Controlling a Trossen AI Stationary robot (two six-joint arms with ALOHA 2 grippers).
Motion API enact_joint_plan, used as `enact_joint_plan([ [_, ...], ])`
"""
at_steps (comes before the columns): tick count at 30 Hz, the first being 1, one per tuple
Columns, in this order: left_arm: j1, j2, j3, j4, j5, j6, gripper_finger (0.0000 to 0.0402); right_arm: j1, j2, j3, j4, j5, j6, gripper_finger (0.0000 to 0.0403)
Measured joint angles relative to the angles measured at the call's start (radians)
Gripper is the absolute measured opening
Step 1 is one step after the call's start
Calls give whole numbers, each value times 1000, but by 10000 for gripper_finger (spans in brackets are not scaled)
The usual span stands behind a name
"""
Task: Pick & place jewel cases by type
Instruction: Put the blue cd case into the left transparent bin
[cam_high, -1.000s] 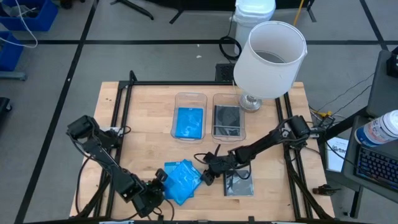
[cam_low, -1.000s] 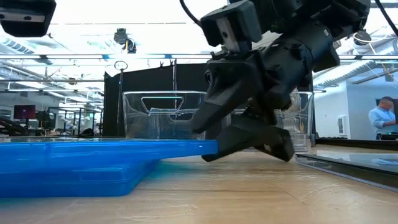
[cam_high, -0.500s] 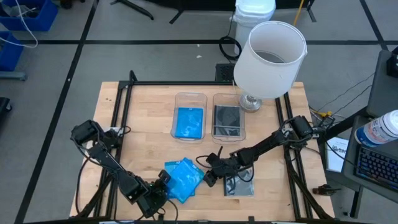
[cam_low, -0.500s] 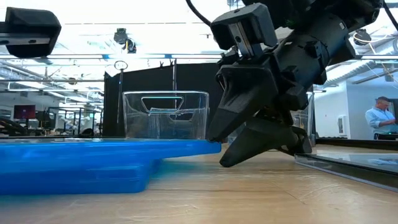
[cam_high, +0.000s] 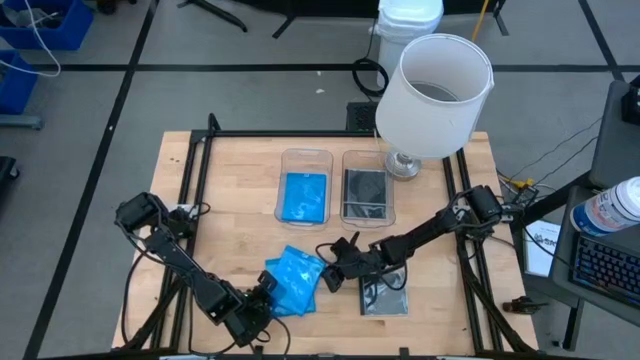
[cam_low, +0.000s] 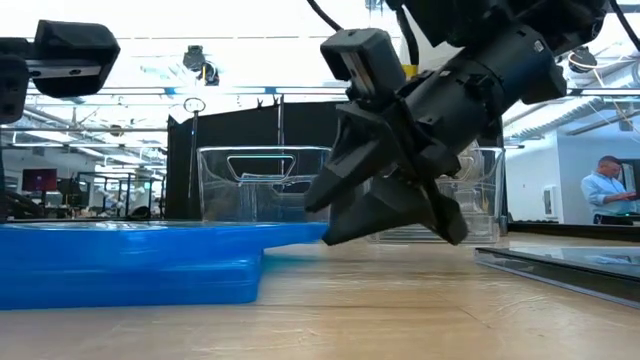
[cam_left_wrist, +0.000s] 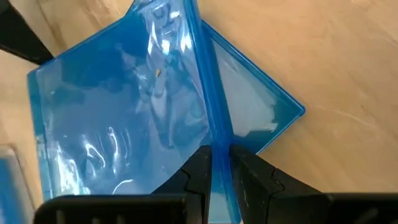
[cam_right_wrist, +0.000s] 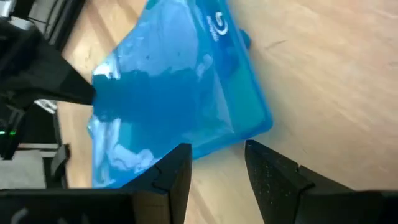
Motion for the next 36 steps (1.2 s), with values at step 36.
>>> enact_joint_plan([
  [36,110,-84,-107,-238,-157,-79,62,-12,-9,-138,231,143,102,144],
])
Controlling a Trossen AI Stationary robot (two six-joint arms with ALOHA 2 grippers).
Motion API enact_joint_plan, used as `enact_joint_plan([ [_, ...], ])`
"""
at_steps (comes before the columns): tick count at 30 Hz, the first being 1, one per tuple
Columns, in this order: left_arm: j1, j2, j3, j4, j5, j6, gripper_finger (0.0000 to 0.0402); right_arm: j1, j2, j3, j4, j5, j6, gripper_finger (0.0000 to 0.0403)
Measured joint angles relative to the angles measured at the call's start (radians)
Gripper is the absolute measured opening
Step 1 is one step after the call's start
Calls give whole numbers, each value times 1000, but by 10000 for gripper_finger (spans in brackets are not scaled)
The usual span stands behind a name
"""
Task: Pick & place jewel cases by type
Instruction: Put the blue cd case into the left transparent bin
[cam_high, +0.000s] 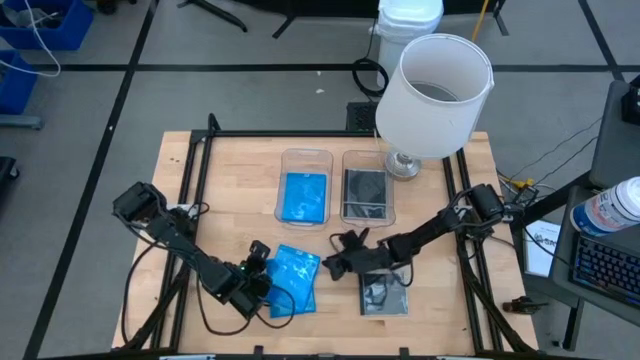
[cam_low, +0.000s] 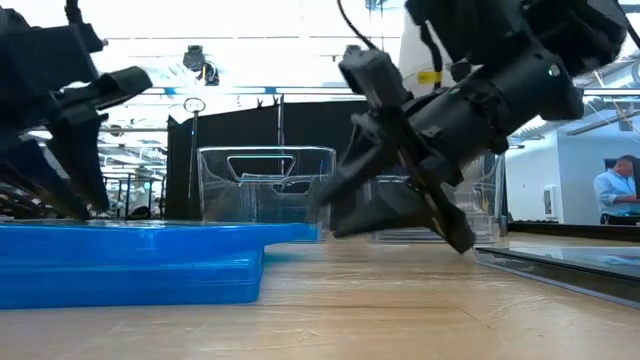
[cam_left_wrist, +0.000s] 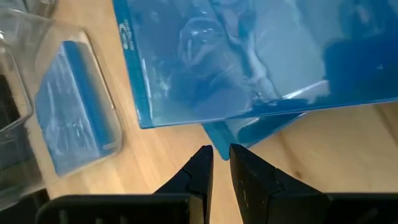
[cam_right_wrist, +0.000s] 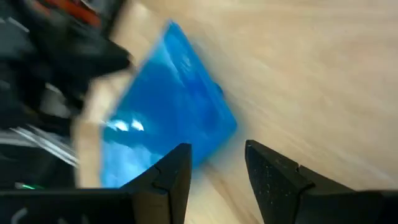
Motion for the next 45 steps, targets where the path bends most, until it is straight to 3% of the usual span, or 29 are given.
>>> enact_joint_plan([
  [3,10,0,-7,19,16,15,62,-2,2,-32,107,9,-4,144],
  [13,53,0,-7,122,43,100,62,-2,3,-33,92,-26,1,144],
  [24,80,-1,-7,149,51,123,62,-11,-3,-33,-87,-182,108,144],
  [45,79,-1,-7,214,95,124,62,0,-3,-35,-179,-190,98,144],
])
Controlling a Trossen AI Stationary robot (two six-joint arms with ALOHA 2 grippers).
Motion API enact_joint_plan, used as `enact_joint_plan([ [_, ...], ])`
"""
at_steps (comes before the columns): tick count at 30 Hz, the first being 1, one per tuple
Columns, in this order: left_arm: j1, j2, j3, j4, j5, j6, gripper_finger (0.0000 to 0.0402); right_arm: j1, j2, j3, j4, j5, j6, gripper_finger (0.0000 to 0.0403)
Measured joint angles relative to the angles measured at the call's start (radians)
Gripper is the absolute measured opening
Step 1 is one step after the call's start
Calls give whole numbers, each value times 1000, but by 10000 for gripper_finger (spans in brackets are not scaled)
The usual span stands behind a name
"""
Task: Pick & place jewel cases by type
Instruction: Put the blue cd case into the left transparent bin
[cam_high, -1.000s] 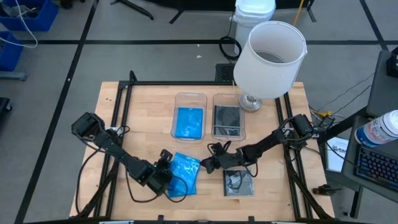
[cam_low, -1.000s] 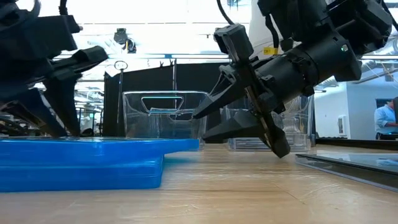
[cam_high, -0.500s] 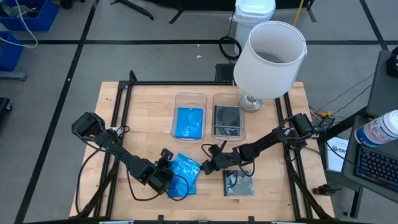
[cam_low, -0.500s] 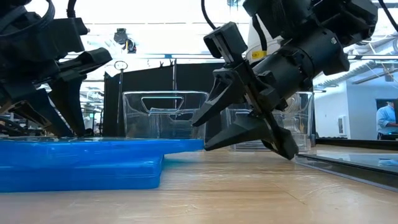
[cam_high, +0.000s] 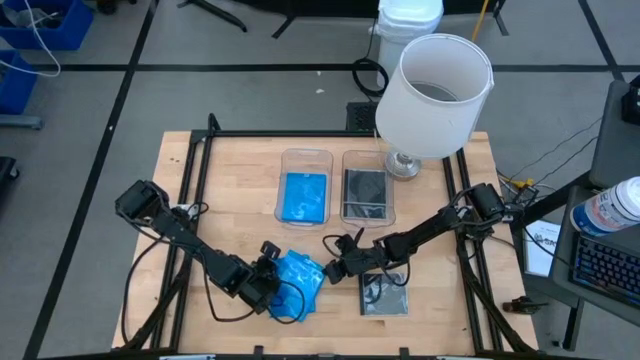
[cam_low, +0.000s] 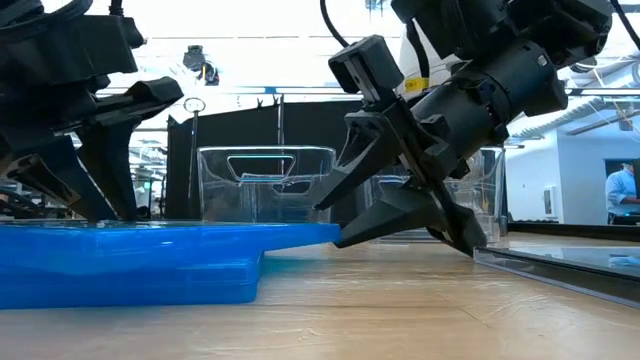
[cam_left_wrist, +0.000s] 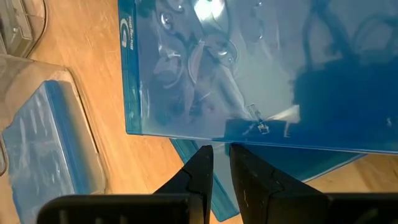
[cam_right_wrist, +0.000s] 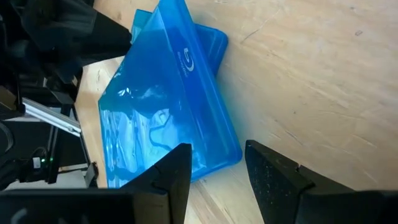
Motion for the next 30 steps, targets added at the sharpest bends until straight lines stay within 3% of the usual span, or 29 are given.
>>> enact_joint_plan([
  [14,-21,-21,8,-19,-105,55,62,22,3,0,-9,38,-24,144],
  [19,-61,-87,12,-81,-30,-16,62,22,4,-1,12,38,-57,144],
  [25,-146,-115,13,-95,142,-188,62,20,3,-1,57,25,-107,144],
  [30,-209,-74,12,-88,164,-258,62,0,3,-1,87,-32,-141,144],
])
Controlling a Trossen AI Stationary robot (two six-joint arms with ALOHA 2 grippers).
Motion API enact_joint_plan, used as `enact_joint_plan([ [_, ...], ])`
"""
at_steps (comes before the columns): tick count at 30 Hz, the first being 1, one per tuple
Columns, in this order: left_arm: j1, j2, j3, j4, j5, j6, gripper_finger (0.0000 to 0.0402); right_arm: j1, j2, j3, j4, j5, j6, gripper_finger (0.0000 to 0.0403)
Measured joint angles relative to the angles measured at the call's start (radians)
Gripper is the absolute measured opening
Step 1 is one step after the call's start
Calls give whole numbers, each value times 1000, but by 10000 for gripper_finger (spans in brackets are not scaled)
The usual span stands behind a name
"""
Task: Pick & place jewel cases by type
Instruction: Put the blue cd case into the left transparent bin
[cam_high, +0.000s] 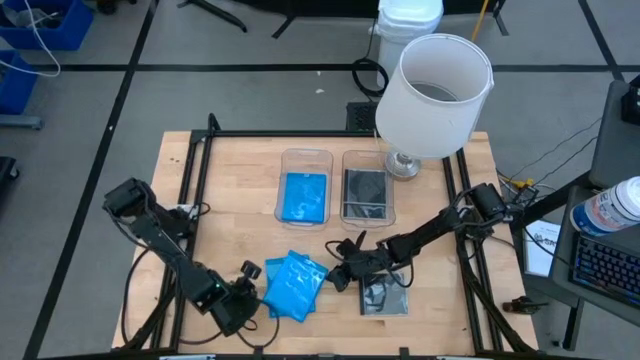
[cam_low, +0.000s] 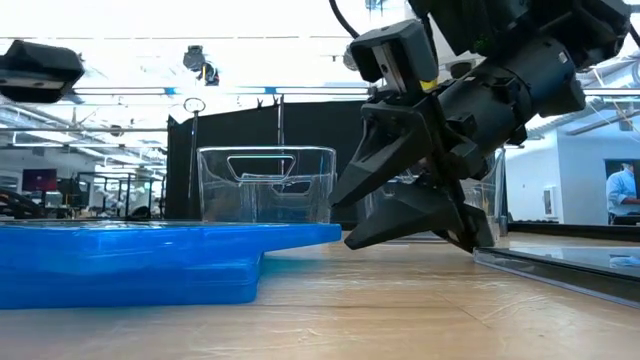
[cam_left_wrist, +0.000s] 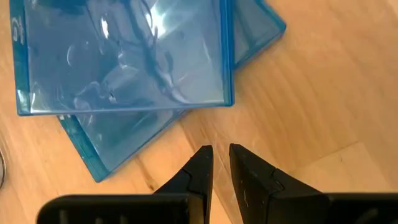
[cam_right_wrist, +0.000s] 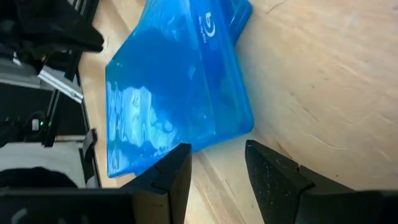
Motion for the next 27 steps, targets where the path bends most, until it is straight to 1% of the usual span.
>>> enact_joint_plan([
  [2,-7,11,0,5,-7,-13,62,-8,0,0,5,-29,-12,144],
  [5,-4,28,0,9,-5,-30,62,-18,0,0,4,-40,-15,144],
  [11,3,45,0,18,-7,-35,62,-41,0,0,-5,-22,-47,144],
  [16,10,45,-4,20,-7,-37,62,-67,1,0,-49,-4,-50,144],
  [21,10,45,-4,20,-7,-36,62,-68,1,0,-100,1,-46,144],
  [27,19,45,-4,31,-8,-28,62,-67,1,0,-49,-3,-49,144],
])
